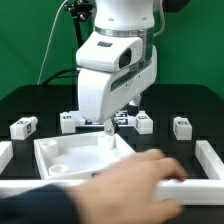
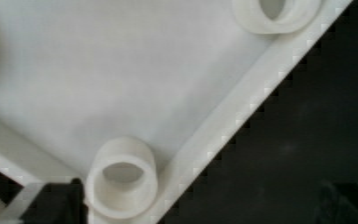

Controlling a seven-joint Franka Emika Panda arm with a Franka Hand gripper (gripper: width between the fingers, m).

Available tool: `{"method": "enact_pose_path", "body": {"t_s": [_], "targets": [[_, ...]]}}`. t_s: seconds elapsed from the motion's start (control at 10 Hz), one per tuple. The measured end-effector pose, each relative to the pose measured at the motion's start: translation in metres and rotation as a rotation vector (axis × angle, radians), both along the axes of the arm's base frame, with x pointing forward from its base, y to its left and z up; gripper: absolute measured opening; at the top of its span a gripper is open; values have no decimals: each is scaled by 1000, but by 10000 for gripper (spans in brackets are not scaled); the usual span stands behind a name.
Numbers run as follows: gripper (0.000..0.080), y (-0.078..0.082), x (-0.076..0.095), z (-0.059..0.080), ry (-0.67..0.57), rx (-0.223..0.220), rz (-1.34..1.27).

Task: Assemble one leg

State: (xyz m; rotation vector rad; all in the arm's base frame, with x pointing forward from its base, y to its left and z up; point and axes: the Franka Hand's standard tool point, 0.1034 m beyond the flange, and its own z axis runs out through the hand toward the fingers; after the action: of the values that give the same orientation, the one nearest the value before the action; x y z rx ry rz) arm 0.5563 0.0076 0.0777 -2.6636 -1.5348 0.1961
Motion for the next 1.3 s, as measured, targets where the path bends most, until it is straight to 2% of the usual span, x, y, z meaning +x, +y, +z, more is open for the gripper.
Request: {"method": "enact_pose_path", "body": {"t_s": [0.8, 0.9, 1.1, 1.3], "targets": [[650, -2, 0, 1, 14, 3, 35], [650, -6, -4, 5, 10, 13, 110], [650, -18, -28, -4, 12, 38, 259], [650, -27, -37, -10, 29, 60, 363]]}}
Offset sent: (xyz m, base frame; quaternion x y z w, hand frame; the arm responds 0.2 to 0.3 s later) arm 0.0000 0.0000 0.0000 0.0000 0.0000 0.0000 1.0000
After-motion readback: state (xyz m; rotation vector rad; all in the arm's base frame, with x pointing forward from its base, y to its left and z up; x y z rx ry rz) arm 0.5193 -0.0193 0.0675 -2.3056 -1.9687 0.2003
